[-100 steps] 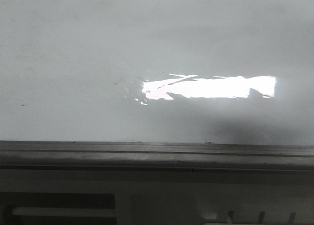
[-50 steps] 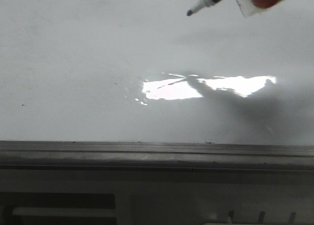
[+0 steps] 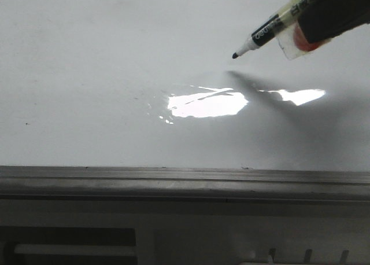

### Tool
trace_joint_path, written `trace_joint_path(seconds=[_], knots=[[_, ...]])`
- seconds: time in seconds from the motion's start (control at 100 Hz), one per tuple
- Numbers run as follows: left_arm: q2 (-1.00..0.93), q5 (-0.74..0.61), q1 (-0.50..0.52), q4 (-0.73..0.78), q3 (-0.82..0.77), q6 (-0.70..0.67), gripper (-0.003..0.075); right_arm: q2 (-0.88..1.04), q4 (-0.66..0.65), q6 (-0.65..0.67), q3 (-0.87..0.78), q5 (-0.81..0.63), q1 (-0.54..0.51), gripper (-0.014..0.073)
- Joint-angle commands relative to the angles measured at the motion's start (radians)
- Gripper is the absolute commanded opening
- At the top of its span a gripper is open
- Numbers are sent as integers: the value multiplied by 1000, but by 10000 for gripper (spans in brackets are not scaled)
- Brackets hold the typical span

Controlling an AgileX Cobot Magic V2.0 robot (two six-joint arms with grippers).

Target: Write number 6 on whiteboard

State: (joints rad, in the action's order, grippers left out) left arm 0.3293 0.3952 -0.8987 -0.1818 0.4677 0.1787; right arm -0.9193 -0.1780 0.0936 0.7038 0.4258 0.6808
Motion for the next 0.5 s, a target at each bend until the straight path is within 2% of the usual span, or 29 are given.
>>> trace_joint_path(seconds=[0.0, 0.21, 0.49], knots=[[17, -90, 3, -24, 25, -9, -19, -1, -75, 60, 27, -62, -6, -43], [17, -88, 3, -42, 25, -9, -19, -9, -162, 135, 27, -48, -6, -43], [17, -88, 3, -44, 25, -9, -19, -38, -146, 149, 27, -33, -4, -43]])
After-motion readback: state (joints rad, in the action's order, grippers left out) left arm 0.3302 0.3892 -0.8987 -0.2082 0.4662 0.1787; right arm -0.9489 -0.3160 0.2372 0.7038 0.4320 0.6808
